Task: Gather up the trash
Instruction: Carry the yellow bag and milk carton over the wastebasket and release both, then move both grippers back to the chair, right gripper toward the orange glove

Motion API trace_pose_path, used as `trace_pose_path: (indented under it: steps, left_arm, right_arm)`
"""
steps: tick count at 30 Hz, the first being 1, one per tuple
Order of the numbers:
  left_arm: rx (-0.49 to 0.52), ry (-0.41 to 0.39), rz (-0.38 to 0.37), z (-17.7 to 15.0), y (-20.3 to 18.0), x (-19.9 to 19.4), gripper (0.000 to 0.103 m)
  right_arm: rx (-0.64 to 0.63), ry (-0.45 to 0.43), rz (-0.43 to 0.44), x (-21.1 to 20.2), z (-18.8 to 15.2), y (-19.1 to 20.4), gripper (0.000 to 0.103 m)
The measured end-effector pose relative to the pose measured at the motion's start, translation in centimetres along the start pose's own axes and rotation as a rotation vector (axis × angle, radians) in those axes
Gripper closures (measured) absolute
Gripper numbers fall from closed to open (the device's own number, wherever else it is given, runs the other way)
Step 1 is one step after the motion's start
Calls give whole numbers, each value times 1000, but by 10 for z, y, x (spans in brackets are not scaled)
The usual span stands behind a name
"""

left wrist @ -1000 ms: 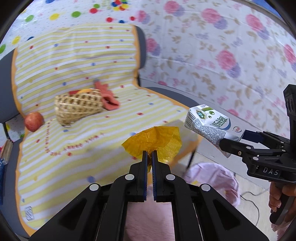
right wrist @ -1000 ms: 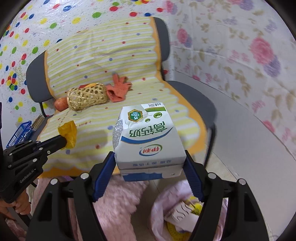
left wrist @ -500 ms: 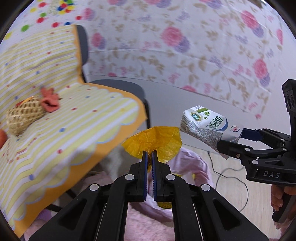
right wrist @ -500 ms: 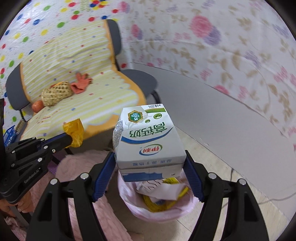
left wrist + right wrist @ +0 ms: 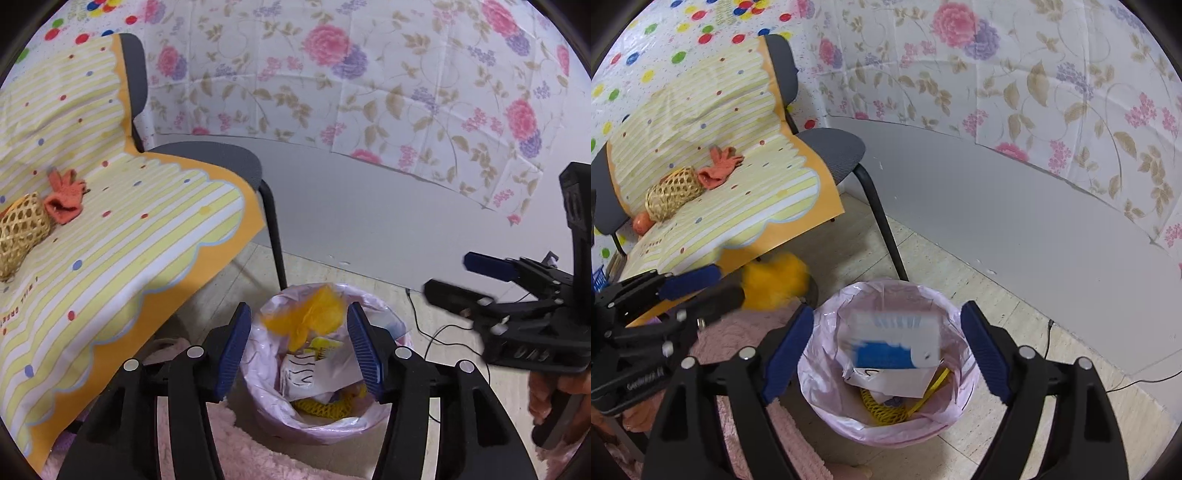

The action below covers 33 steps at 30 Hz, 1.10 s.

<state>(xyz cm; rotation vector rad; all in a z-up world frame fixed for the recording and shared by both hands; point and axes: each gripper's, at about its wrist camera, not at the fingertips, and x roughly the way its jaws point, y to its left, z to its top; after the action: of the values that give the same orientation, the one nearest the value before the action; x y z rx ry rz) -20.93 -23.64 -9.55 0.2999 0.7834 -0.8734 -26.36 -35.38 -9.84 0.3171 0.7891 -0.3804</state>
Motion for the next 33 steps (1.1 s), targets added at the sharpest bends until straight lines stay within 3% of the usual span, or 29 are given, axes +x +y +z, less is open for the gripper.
trace_pose_path:
  steps: [8,15,33]
  left_arm:
    - [-58,-24,60,-5,22,-18,48]
    - [-122,-54,134,-12,49,-50,47]
    - [-362,-141,423,-37,178,-131,46]
  right_arm:
    - [34,-46,-29,-22,2,-16,22]
    - [4,-95,3,-43,10,3,22]
    - [-309,-98,237,-8,69,166,23]
